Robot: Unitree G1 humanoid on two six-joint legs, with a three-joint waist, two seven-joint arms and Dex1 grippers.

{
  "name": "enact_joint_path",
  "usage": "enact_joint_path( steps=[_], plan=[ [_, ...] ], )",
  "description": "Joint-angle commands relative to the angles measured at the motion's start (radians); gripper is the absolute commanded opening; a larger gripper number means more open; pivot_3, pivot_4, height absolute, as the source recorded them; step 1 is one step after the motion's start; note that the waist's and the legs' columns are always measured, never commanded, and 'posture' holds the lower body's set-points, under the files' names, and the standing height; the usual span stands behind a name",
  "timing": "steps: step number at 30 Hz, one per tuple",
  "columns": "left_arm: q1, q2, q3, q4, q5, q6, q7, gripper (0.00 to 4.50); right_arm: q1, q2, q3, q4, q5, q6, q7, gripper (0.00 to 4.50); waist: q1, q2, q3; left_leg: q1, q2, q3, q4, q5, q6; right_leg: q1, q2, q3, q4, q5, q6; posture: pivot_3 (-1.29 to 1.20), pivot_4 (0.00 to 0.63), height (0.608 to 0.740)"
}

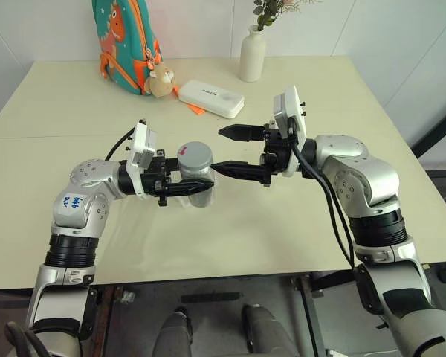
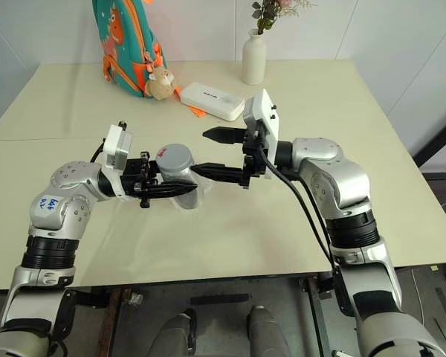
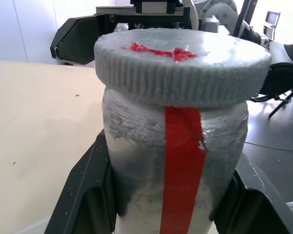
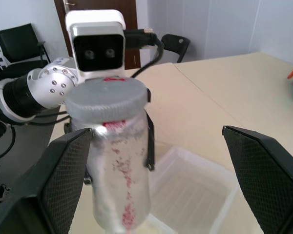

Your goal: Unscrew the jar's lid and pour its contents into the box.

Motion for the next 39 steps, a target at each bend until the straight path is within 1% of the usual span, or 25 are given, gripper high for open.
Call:
enact_joint_path(
  steps=[1, 6, 11, 14, 16, 28, 39],
  plan=[
    [-0.001, 0.010, 0.021, -0.042, -0.022, -0.008, -0.007, 1.94, -0.002, -0.026, -0.033, 0.001, -0.002, -0.027, 0.021, 4.46, 0.000, 0.000, 0.000, 0.000, 0.000, 0.000, 0.000, 0.000, 0.000, 0.000, 0.000, 0.000, 0.000, 0.000, 0.000, 0.00, 0.150, 0.740],
    [0.000, 0.012, 0.022, -0.044, -0.020, -0.008, -0.006, 1.94, -0.007, -0.042, -0.035, 0.019, -0.001, -0.026, 0.040, 4.46, -0.001, 0.000, 0.000, 0.000, 0.000, 0.000, 0.000, 0.000, 0.000, 0.000, 0.000, 0.000, 0.000, 0.000, 0.000, 0.00, 0.150, 0.740],
    [0.004, 0.015, 0.021, -0.046, -0.017, -0.008, -0.005, 1.94, -0.003, -0.035, -0.042, -0.037, 0.077, 0.051, 0.078, 4.46, -0.001, 0.000, 0.000, 0.000, 0.000, 0.000, 0.000, 0.000, 0.000, 0.000, 0.000, 0.000, 0.000, 0.000, 0.000, 0.00, 0.150, 0.740],
    [0.005, 0.017, 0.020, -0.045, -0.016, -0.008, -0.005, 1.94, -0.012, -0.006, -0.056, -0.077, 0.142, 0.107, 0.064, 4.46, -0.001, 0.000, 0.000, 0.000, 0.000, 0.000, 0.000, 0.000, 0.000, 0.000, 0.000, 0.000, 0.000, 0.000, 0.000, 0.00, 0.150, 0.740],
    [0.004, 0.019, 0.019, -0.043, -0.014, -0.008, -0.006, 1.94, -0.021, 0.007, -0.049, -0.094, 0.158, 0.128, 0.056, 4.46, -0.002, 0.000, 0.000, 0.000, 0.000, 0.000, 0.000, 0.000, 0.000, 0.000, 0.000, 0.000, 0.000, 0.000, 0.000, 0.00, 0.150, 0.740],
    [-0.003, 0.017, 0.014, -0.039, -0.013, -0.004, -0.008, 1.94, -0.078, 0.110, 0.028, -0.055, 0.060, 0.086, -0.011, 4.46, 0.000, 0.000, 0.000, 0.000, 0.000, 0.000, 0.000, 0.000, 0.000, 0.000, 0.000, 0.000, 0.000, 0.000, 0.000, 0.00, 0.150, 0.740],
    [0.001, 0.009, 0.013, -0.047, -0.015, -0.003, -0.001, 1.94, -0.076, 0.143, 0.028, -0.053, 0.043, 0.066, -0.008, 4.46, -0.001, 0.000, 0.000, 0.000, 0.000, 0.000, 0.000, 0.000, 0.000, 0.000, 0.000, 0.000, 0.000, 0.000, 0.000, 0.00, 0.150, 0.740]
  ],
)
